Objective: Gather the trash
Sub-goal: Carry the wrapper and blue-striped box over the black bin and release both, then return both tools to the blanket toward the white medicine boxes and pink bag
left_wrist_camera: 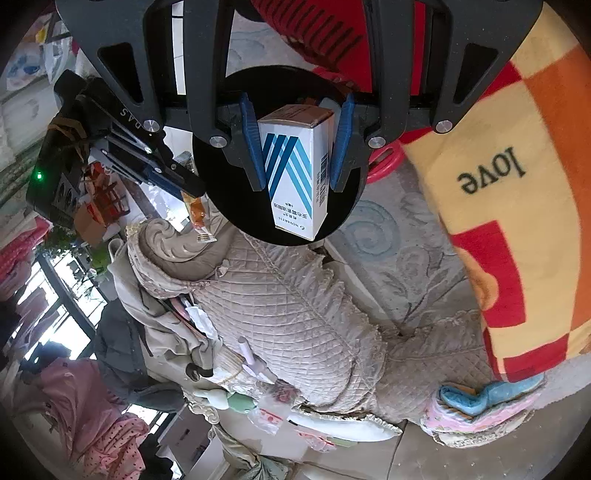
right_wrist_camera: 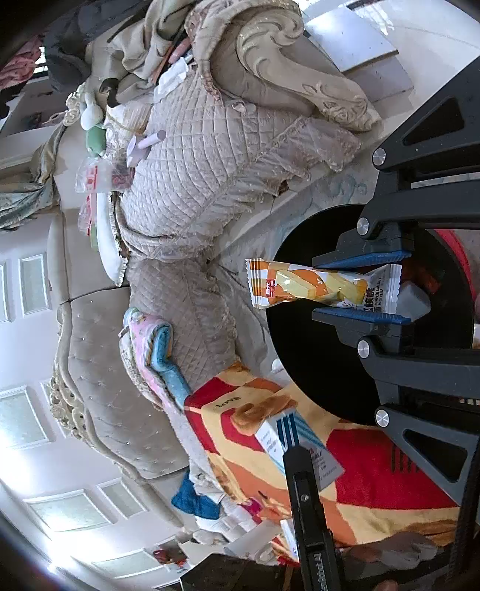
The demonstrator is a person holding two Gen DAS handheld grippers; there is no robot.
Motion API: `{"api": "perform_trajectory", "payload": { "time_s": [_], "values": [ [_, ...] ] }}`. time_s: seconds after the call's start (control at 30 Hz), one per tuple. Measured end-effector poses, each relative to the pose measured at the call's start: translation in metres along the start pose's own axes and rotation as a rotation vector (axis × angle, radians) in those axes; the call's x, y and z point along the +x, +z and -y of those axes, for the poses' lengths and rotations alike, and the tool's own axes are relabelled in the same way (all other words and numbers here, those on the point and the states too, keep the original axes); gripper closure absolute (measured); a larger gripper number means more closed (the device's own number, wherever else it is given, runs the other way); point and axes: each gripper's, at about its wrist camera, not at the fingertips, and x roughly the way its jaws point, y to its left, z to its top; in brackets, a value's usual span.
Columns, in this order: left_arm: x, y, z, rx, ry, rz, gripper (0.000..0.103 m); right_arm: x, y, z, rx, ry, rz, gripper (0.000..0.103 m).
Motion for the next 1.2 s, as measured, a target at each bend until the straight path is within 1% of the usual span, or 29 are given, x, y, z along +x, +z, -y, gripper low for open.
{"api": "perform_trajectory", "payload": {
  "time_s": [0.17,0.4,0.43,0.47,0.5,0.53,0.57,0.6,0.67,0.77,0.97,1.03,1.07,1.1,1.2],
  "values": [
    [0.014,0.002,0.001,-0.005,-0.024,-0.020,0.070,0.003,0.000,-0.001,0.001,0.029,0.015,0.083],
    [0.034,-0.003,0.002,-0.008,-0.013,-0.058,0.069,0.011,-0.001,0.000,0.027,0.041,0.012,0.083],
    [0.035,-0.003,0.002,-0.013,-0.016,-0.057,0.068,0.011,-0.001,0.001,0.035,0.034,0.009,0.078],
    [0.035,-0.004,0.001,-0.020,-0.023,-0.059,0.068,0.011,-0.001,0.002,0.045,0.025,0.006,0.068],
    [0.035,-0.005,0.000,-0.022,-0.025,-0.063,0.064,0.010,-0.001,0.004,0.056,0.021,0.006,0.064],
    [0.034,-0.005,0.000,-0.024,-0.025,-0.068,0.060,0.009,-0.001,0.005,0.066,0.022,0.007,0.064],
    [0.033,-0.006,0.000,-0.028,-0.024,-0.073,0.052,0.007,-0.001,0.006,0.076,0.025,0.006,0.064],
    [0.031,-0.006,-0.002,-0.034,-0.026,-0.073,0.050,0.004,-0.001,0.006,0.082,0.027,0.003,0.064],
    [0.022,-0.007,-0.001,-0.039,-0.018,-0.060,0.050,-0.001,0.000,0.004,0.086,0.027,0.004,0.064],
    [0.004,-0.012,-0.001,-0.026,0.021,-0.035,0.050,-0.009,0.002,-0.001,0.081,0.028,0.001,0.063],
    [-0.040,-0.033,-0.007,0.004,0.158,0.016,0.050,-0.021,0.001,-0.027,0.037,0.007,-0.001,0.059],
    [-0.050,-0.043,-0.013,0.001,0.197,0.019,0.050,-0.019,-0.002,-0.033,0.019,-0.013,-0.015,0.059],
    [-0.057,-0.049,-0.017,0.002,0.230,0.022,0.050,-0.017,-0.005,-0.038,0.008,-0.026,-0.027,0.059],
    [-0.063,-0.055,-0.021,0.003,0.264,0.026,0.050,-0.015,-0.008,-0.041,0.005,-0.028,-0.037,0.059],
    [-0.075,-0.069,-0.034,-0.011,0.319,0.023,0.050,-0.009,-0.017,-0.051,0.009,-0.015,-0.079,0.059]
  ]
}}
